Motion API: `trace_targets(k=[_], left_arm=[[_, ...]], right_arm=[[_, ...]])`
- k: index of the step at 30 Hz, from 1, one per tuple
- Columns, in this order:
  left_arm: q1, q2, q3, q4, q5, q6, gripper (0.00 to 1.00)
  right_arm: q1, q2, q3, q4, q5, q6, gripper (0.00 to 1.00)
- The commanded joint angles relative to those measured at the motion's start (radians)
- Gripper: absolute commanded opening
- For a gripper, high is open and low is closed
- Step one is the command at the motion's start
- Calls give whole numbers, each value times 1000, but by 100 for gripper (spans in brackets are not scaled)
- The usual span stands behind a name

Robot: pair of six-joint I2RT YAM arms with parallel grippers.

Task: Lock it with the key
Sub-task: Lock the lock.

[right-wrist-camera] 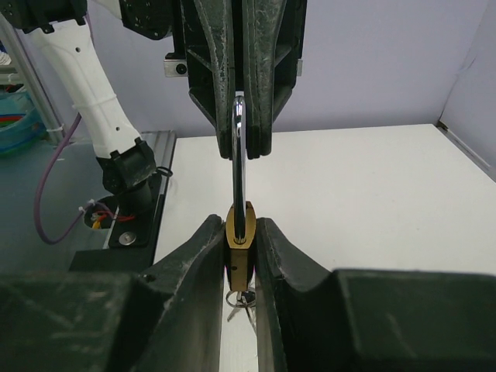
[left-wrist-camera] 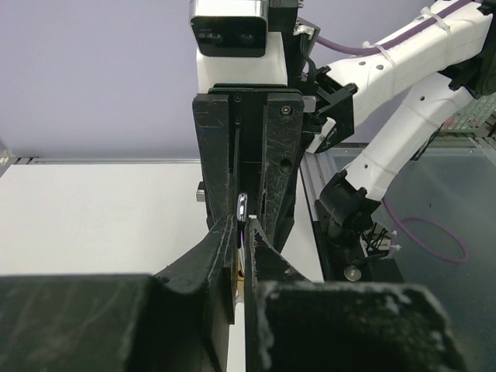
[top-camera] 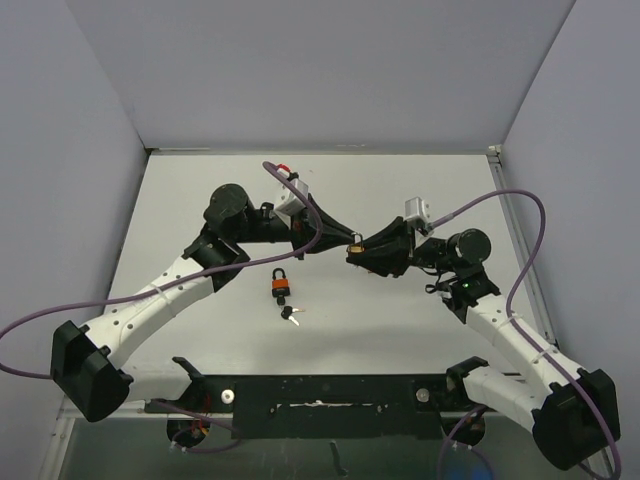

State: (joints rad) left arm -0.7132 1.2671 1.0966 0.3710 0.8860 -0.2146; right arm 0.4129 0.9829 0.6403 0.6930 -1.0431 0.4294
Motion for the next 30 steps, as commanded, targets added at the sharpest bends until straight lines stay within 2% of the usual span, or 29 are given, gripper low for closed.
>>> trace_targets(k=[1, 10, 19, 30], left_arm=[[1, -25, 19, -30, -20, 35, 0], [1, -6, 19, -25, -10, 19, 0], [-7, 4, -14, 2, 27, -22, 0], [-15, 29, -31, 22, 106, -48, 0]], right_arm=[[5, -19, 64, 141, -36, 34, 0], [6, -70, 60, 101, 7, -6, 0], [6, -107, 87, 76, 188, -86, 0], [5, -63, 149, 132, 204, -34, 0]])
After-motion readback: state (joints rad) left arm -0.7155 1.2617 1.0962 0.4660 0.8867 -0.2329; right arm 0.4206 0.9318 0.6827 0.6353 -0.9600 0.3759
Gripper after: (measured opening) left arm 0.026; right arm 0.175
